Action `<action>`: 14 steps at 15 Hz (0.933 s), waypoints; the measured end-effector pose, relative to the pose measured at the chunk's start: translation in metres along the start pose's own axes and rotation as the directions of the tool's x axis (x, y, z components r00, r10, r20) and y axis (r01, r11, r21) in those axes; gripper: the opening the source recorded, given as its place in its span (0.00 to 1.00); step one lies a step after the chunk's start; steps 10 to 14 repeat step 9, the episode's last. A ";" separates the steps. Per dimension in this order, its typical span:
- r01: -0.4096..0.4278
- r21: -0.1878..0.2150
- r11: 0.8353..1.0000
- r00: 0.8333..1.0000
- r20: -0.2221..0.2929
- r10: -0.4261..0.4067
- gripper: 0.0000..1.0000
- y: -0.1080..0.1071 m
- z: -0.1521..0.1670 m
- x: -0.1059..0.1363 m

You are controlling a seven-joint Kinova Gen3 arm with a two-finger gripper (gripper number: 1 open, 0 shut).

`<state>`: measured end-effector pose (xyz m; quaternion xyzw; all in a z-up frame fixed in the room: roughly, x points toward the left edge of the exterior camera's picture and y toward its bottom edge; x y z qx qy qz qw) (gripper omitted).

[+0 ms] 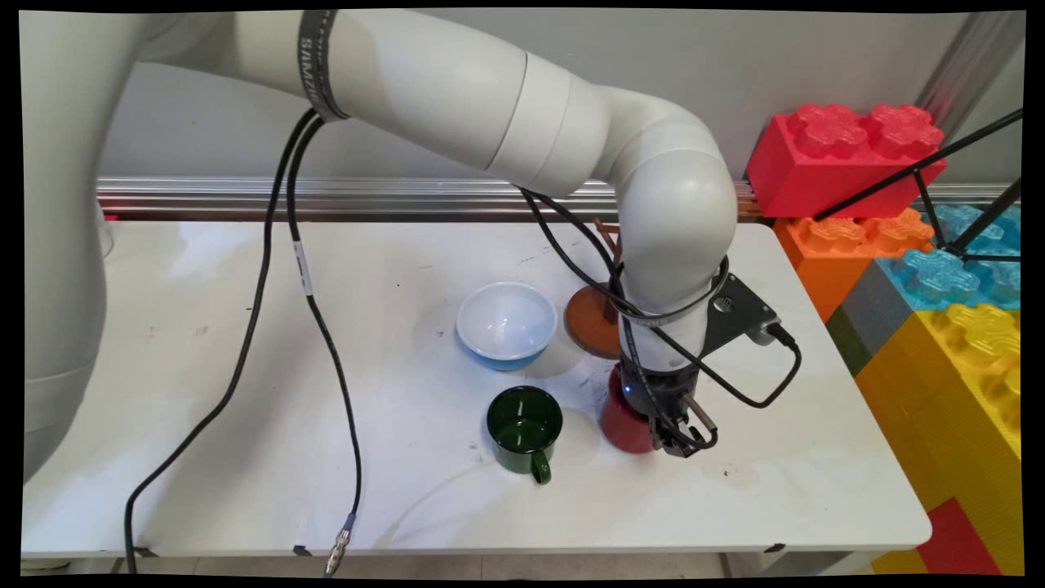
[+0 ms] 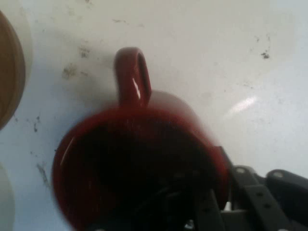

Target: Place the picked object on the table

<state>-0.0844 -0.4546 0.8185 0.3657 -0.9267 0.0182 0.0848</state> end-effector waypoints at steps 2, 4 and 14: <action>0.001 0.002 1.000 1.000 0.001 -0.001 1.00 0.000 0.002 0.002; 0.006 0.003 1.000 1.000 0.000 -0.006 1.00 0.000 0.003 0.003; 0.024 0.003 1.000 1.000 -0.020 -0.024 1.00 -0.002 -0.001 0.004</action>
